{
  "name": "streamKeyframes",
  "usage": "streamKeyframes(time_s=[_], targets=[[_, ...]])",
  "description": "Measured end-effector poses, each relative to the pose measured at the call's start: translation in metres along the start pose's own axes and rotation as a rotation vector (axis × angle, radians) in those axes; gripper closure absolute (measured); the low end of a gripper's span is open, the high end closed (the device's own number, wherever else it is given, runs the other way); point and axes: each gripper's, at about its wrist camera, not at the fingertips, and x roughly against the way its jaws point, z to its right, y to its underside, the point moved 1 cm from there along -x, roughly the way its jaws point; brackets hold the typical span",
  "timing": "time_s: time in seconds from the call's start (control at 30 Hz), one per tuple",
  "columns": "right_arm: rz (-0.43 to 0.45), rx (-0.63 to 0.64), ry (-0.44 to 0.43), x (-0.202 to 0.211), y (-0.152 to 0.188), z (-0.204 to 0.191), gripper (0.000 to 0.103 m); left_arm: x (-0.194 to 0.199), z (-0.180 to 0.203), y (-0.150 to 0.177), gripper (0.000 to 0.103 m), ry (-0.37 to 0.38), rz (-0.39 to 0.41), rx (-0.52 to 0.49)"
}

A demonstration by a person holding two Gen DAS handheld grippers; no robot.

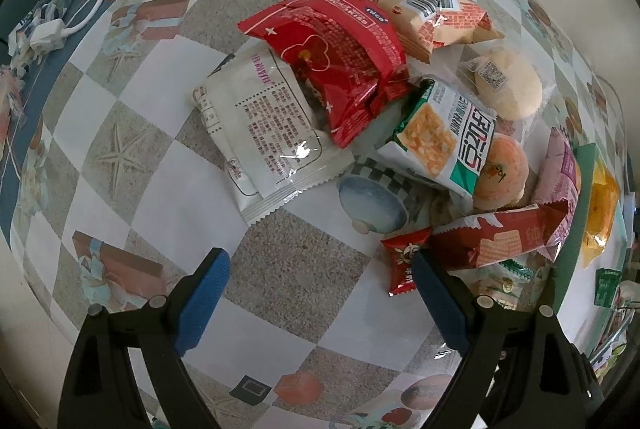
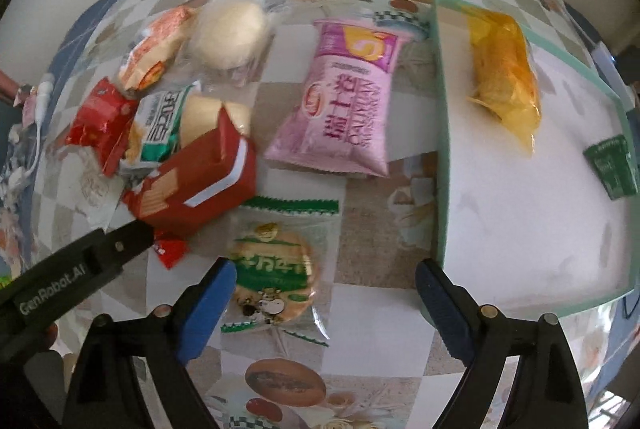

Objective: Organize snacks
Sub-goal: 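Grasp the small red candy with the left tool while the right tool grasps the round cookie pack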

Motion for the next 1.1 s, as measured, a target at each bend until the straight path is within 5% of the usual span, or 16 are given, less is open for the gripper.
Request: streamKeyframes(time_s=[0.33, 0.4, 0.53, 0.73, 1.1], targets=[[0.0, 0.1, -0.004, 0.001, 0.016, -0.039, 0.01, 0.0, 0.024, 0.003, 0.017, 0.017, 0.016, -0.06], [-0.009, 0.088, -0.002, -0.004, 0.019, -0.04, 0.01, -0.002, 0.028, 0.003, 0.04, 0.028, 0.014, -0.069], [-0.019, 0.065, -0.014, -0.003, 0.02, -0.024, 0.023, -0.005, 0.045, 0.005, 0.048, 0.018, 0.017, -0.11], [0.0, 0.064, -0.036, 0.0, 0.015, -0.007, 0.045, -0.005, 0.064, 0.009, 0.084, 0.058, 0.009, -0.131], [0.02, 0.028, -0.074, 0.018, -0.001, 0.022, 0.049, 0.009, 0.058, 0.003, 0.085, 0.065, 0.055, -0.091]])
